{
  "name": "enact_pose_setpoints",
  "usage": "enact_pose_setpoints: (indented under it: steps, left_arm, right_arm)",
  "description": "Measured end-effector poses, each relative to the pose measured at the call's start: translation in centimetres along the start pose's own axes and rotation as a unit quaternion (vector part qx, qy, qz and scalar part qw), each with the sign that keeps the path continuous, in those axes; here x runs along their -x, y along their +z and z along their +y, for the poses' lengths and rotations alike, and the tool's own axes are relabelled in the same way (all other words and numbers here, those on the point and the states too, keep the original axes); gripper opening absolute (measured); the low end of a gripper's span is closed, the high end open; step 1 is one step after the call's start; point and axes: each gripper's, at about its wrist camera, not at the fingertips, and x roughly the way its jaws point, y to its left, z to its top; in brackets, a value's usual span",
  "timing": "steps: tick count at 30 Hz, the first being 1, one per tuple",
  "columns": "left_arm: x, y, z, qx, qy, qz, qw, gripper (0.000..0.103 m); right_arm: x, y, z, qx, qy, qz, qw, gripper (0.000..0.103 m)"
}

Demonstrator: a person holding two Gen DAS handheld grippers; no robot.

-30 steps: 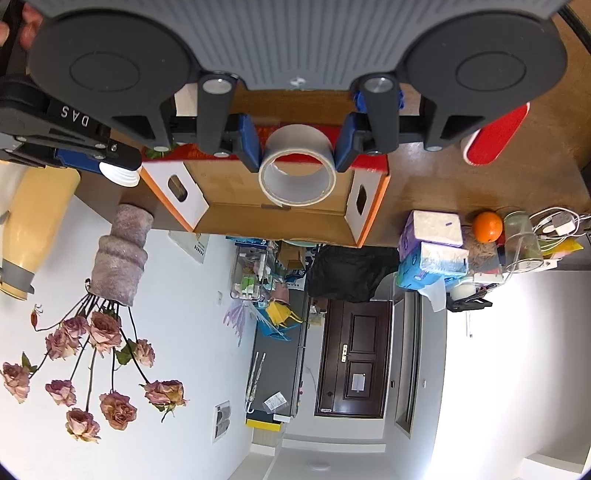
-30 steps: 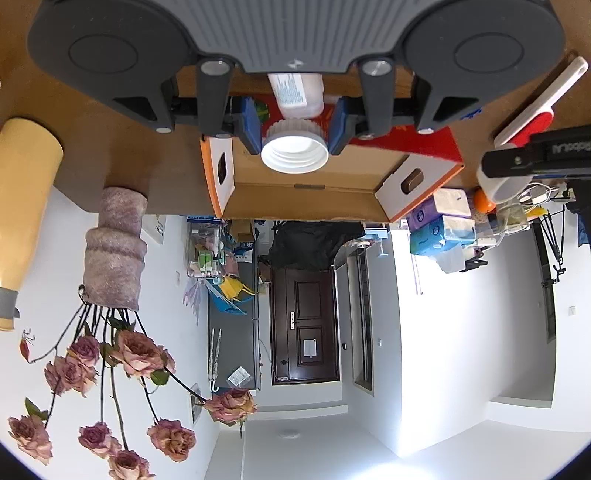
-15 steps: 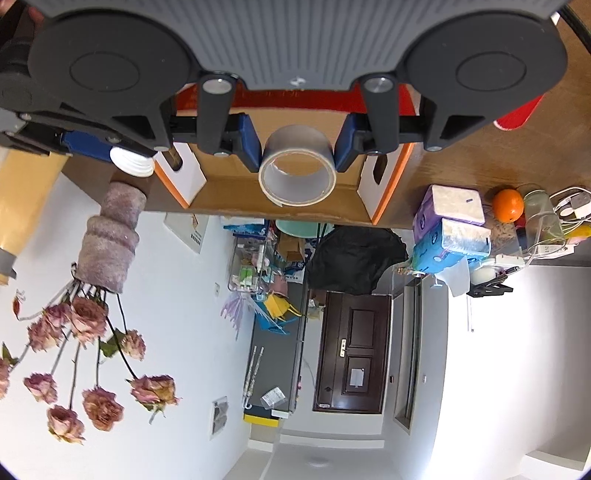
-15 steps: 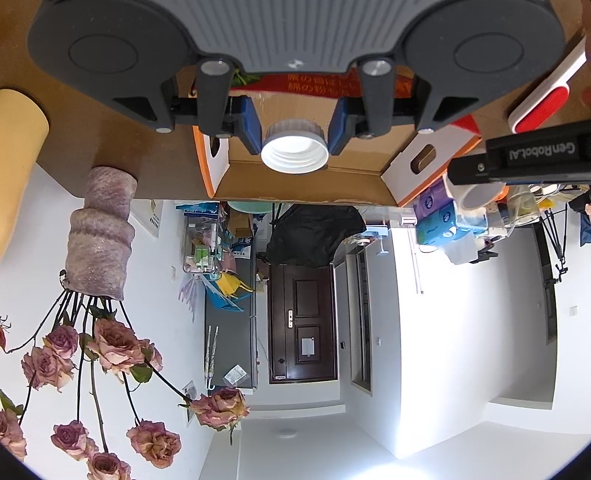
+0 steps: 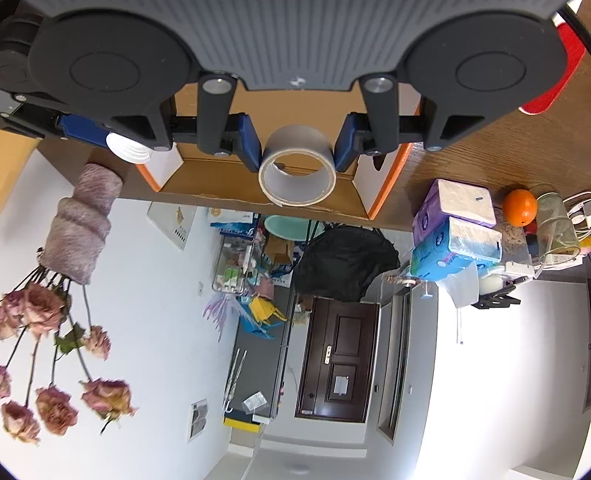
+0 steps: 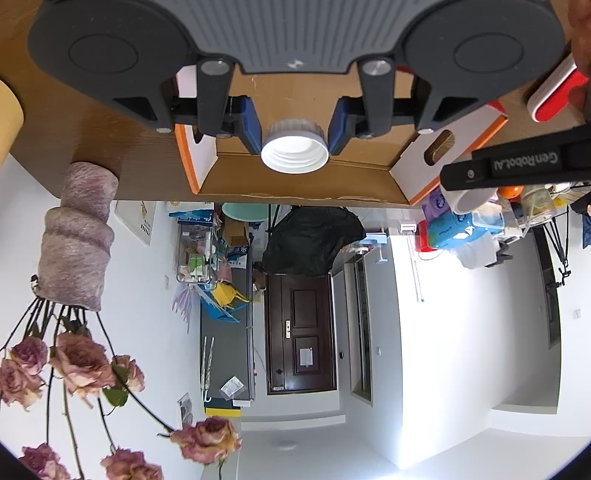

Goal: Organize rigid objects
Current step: 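Carry tape roll and white cap into the cardboard box and open both tools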

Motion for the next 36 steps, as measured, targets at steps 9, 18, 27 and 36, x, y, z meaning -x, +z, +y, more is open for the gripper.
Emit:
enact_pose_setpoints:
  steps: [9, 18, 27, 36]
  left_arm:
    - [-3.7, 0.5, 0.0, -0.008, 0.014, 0.018, 0.9997, 0.044]
    - [-6.9, 0.9, 0.3, -0.018, 0.026, 0.035, 0.9989, 0.044]
    - [-9.4, 0.6, 0.7, -0.033, 0.039, 0.062, 0.9968, 0.044]
    - [-8.9, 1.0, 0.9, -0.037, 0.06, 0.052, 0.9962, 0.103]
  right_arm:
    - [-3.8, 0.8, -0.1, 0.003, 0.0, 0.015, 1.0, 0.038]
    - [-7.1, 0.8, -0.2, 0.016, -0.005, 0.036, 0.999, 0.038]
    - [-8.8, 0.3, -0.5, 0.022, -0.012, 0.062, 0.998, 0.038]
    - [-8.6, 0.5, -0.5, 0.033, -0.053, 0.059, 0.996, 0.093]
